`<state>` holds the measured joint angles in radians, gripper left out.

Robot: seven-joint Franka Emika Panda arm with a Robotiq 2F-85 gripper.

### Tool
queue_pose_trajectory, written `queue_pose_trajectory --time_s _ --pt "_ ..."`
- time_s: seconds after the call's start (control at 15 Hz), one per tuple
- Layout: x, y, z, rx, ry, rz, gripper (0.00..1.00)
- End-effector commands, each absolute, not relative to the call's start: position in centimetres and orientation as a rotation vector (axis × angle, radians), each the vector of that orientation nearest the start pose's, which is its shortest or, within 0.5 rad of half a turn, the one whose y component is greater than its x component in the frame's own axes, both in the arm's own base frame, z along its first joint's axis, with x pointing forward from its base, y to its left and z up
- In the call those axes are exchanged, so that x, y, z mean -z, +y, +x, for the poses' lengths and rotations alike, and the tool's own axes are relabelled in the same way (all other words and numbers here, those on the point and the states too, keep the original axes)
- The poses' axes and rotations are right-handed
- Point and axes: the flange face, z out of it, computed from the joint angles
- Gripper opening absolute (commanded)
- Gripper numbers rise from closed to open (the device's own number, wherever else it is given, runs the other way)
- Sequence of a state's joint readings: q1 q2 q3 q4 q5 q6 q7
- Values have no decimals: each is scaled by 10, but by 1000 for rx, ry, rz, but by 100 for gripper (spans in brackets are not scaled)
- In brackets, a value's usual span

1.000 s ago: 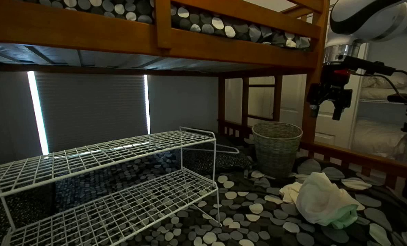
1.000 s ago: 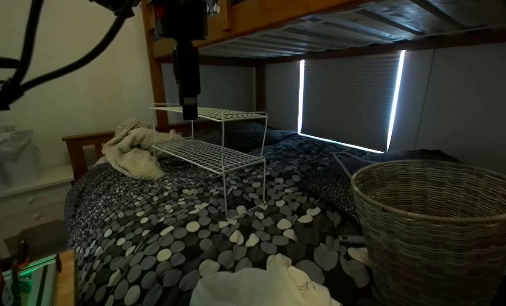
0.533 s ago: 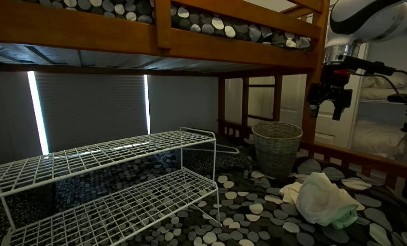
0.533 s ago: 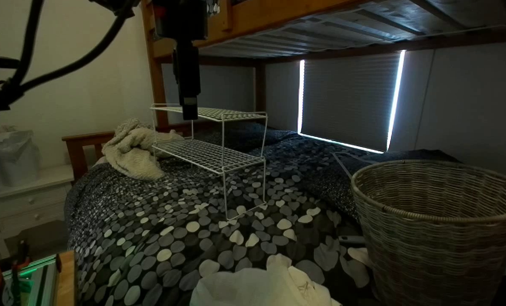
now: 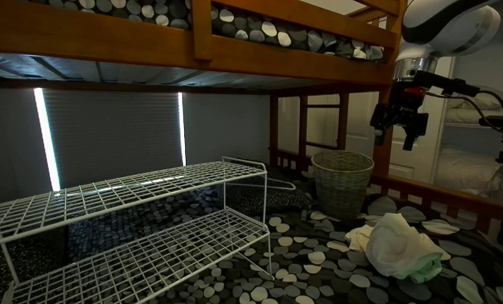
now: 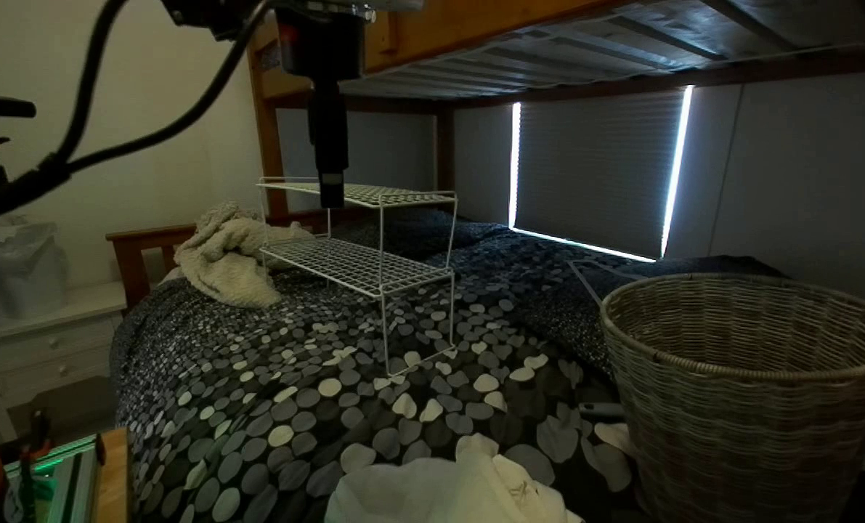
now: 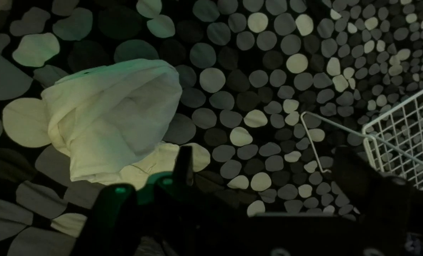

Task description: Change the white clothes hanger on the base of the top bunk

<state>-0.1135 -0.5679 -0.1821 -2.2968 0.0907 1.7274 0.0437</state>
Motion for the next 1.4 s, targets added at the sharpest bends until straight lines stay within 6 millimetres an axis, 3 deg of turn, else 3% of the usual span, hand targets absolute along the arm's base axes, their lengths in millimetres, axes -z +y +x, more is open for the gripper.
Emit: queue_pose_trajectory --time_s 0.0,0.13,0.4,0.73,0.93,1.13,1.2,1.27,1.33 --pt "-536 -102 408 16 691 -2812 100" --pt "-522 -97 435 77 817 -2748 100" --pt "-481 -91 490 6 1069 -2596 100" --pt "-442 -77 546 -42 1358 -2372 100" --pt "-423 -79 578 67 1487 -2216 100" --pt "-400 -82 599 192 1572 -2099 100" --pt "-398 -79 601 221 1489 -2126 100" --pt "-405 -83 593 187 1534 -2148 100" --pt "-399 -81 597 202 1516 -2145 100"
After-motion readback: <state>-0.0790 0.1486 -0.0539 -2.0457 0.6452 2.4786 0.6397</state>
